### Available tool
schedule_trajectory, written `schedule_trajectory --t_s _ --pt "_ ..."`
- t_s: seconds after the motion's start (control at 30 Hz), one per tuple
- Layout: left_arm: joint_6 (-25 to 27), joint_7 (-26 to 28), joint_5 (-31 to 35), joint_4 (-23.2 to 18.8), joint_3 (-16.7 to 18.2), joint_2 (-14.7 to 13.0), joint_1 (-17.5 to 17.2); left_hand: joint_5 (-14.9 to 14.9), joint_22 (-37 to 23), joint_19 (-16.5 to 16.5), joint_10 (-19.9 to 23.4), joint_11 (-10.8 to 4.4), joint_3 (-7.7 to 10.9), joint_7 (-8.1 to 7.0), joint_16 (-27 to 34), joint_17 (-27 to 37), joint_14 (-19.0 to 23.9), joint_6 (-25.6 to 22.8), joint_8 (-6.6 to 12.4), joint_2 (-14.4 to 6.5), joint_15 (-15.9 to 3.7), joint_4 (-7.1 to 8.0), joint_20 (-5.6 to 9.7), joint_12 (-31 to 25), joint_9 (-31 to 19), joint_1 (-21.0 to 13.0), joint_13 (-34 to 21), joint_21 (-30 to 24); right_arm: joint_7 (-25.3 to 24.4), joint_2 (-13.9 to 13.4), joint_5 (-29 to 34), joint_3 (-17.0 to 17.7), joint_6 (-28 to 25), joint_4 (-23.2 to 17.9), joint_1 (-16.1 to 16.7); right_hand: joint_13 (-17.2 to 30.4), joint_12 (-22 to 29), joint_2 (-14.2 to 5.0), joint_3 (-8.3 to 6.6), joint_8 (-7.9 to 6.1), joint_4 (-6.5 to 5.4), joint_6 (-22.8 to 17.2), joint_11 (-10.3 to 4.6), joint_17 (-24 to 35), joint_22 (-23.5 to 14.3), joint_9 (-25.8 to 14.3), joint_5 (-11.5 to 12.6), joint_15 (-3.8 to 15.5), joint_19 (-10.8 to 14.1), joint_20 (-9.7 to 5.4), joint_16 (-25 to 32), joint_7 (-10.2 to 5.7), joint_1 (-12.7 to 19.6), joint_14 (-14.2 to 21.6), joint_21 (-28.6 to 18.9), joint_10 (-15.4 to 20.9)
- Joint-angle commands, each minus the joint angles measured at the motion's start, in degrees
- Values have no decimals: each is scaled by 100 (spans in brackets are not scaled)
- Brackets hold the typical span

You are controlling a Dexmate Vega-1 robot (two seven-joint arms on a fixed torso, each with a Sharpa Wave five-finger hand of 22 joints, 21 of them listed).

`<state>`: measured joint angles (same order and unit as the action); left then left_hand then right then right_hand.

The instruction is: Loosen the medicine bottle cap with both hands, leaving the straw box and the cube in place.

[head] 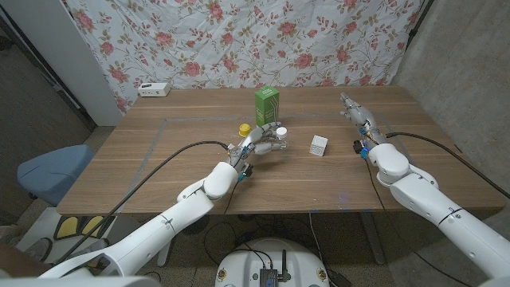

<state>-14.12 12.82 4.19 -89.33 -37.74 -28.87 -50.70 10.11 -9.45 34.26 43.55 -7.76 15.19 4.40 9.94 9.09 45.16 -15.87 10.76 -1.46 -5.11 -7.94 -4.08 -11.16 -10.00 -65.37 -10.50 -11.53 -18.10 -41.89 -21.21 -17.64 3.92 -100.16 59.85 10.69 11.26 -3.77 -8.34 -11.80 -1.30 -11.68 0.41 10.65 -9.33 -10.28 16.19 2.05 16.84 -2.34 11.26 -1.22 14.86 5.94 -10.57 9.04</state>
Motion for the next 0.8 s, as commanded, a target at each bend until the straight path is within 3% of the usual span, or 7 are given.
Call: schedule_trajectory --t_s 0.03,0.57,0.8 --pt "-7 -134 -55 368 -159 176 337 5 -19 -27 65 -8 44 -29 5 11 49 -47 8 -3 -641 -8 1 -39 -16 42 -13 17 -202 -344 347 33 -915 -651 47 15 16 47 -15 -52 139 -133 12 -2 -13 -21 43 29 80 -329 1 9 184 72 -33 64" --pt "-55 -304 -64 786 -360 397 739 7 -17 -20 154 -11 93 -41 15 15 111 -72 2 -39 -632 -4 55 -55 -17 58 -13 39 -358 -870 834 83 -2045 -1640 152 20 1 215 -39 -115 428 -414 42 -6 -14 -40 22 -4 108 -298 -13 19 524 69 -23 46" --pt "-78 -320 -54 890 -408 449 835 7 -17 -14 167 -12 112 -31 13 13 130 -80 1 -47 -637 -9 70 -50 -17 56 -13 43 -288 -1045 978 116 -2239 -1886 199 22 -7 228 -69 -127 525 -489 75 -5 -15 -49 2 -32 106 -269 -20 1 658 52 -17 24"
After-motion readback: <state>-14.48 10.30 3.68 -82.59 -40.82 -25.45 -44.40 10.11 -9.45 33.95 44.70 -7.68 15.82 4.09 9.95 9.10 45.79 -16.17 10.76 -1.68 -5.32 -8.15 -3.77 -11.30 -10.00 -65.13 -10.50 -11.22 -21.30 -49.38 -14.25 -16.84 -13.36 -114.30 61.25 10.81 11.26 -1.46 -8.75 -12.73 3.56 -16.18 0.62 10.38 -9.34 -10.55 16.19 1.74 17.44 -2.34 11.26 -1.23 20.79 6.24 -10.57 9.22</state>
